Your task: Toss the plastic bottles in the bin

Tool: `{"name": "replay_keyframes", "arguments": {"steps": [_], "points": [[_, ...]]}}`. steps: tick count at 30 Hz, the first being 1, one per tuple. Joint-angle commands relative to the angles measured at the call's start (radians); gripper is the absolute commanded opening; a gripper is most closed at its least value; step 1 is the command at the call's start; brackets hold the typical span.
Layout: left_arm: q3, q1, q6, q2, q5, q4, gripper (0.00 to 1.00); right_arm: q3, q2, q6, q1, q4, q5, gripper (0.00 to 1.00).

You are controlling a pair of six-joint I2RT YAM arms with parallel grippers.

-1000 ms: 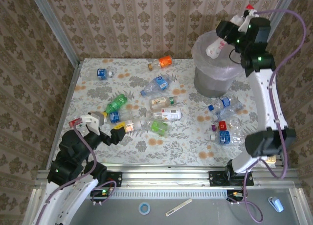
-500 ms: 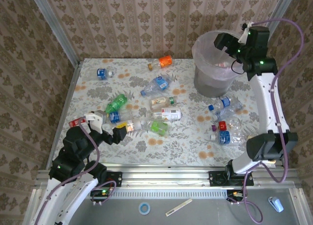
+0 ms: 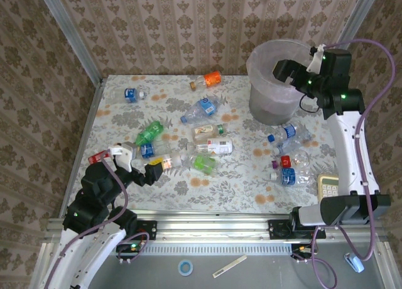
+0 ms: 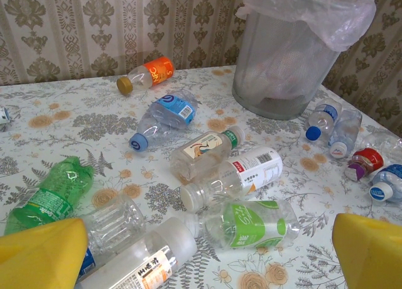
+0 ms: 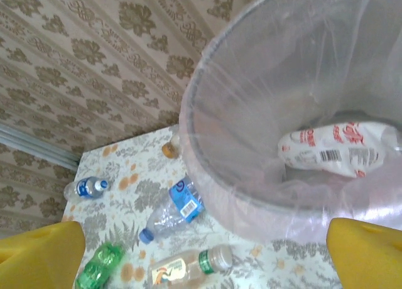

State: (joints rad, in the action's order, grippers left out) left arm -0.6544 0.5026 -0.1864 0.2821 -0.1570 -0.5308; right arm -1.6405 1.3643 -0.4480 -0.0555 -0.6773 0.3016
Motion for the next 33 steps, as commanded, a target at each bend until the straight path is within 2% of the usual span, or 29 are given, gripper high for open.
{"name": "replay_keyframes", "arguments": {"steps": [1, 10, 18, 22, 25, 33], "points": [[-0.021, -0.008, 0.018, 0.000, 0.002, -0.001, 1.00, 0.036, -0.077, 0.002, -0.001, -0.048, 0.037, 1.00], [-0.019, -0.008, 0.018, -0.007, 0.000, 0.002, 1.00, 0.243, -0.234, -0.005, -0.001, -0.099, 0.055, 1.00], [-0.019, -0.008, 0.017, -0.008, -0.003, 0.002, 1.00, 0.459, -0.337, -0.016, -0.001, -0.165, -0.002, 1.00], [-0.020, -0.009, 0.017, -0.008, 0.000, -0.001, 1.00, 0.531, -0.341, -0.032, -0.009, -0.211, -0.077, 1.00], [-0.021, -0.009, 0.019, -0.007, 0.000, -0.001, 1.00, 0.585, -0.340, -0.061, -0.039, -0.226, -0.106, 1.00], [-0.023, -0.008, 0.021, -0.008, 0.010, -0.011, 1.00, 0.779, -0.339, -0.132, -0.163, -0.111, -0.066, 0.99]]}}
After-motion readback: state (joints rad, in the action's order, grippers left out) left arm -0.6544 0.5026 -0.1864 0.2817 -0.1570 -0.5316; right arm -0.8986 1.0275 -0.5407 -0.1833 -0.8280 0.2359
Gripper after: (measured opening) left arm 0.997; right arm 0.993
